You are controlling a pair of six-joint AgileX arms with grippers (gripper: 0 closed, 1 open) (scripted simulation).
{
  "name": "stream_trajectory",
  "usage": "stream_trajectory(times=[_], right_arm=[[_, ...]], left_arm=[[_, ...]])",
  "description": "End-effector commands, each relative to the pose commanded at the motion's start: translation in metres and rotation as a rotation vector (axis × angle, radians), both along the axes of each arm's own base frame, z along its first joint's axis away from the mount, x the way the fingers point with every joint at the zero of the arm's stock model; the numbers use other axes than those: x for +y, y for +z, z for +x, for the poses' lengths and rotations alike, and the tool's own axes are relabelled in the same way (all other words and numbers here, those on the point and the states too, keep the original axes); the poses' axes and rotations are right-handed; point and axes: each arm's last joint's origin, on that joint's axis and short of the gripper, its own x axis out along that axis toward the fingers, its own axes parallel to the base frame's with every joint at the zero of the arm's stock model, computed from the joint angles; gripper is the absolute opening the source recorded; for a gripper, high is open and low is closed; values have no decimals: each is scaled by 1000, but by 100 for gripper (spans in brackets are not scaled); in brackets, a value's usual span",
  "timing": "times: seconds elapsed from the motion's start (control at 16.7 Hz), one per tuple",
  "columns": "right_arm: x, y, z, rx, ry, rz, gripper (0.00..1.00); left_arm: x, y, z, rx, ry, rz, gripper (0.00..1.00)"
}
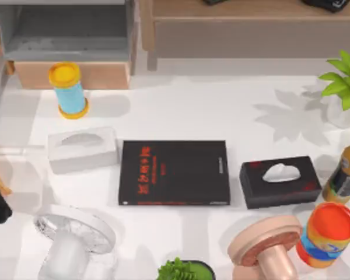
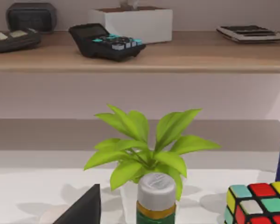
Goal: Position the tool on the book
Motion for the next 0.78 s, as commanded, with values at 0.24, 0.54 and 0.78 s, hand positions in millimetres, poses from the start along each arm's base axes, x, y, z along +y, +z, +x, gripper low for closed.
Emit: stream_trajectory(times=[0.24, 0.54, 0.78], right_arm=[[0, 0, 0, 0, 0, 0, 100], [0, 0, 0, 0, 0, 0, 100], [0, 0, 0, 0, 0, 0, 100]], left_arm=[[1, 5, 0, 20, 13, 9, 100], [10, 53, 7, 190, 102, 77, 100], [24, 114, 34, 415, 172, 143, 100]])
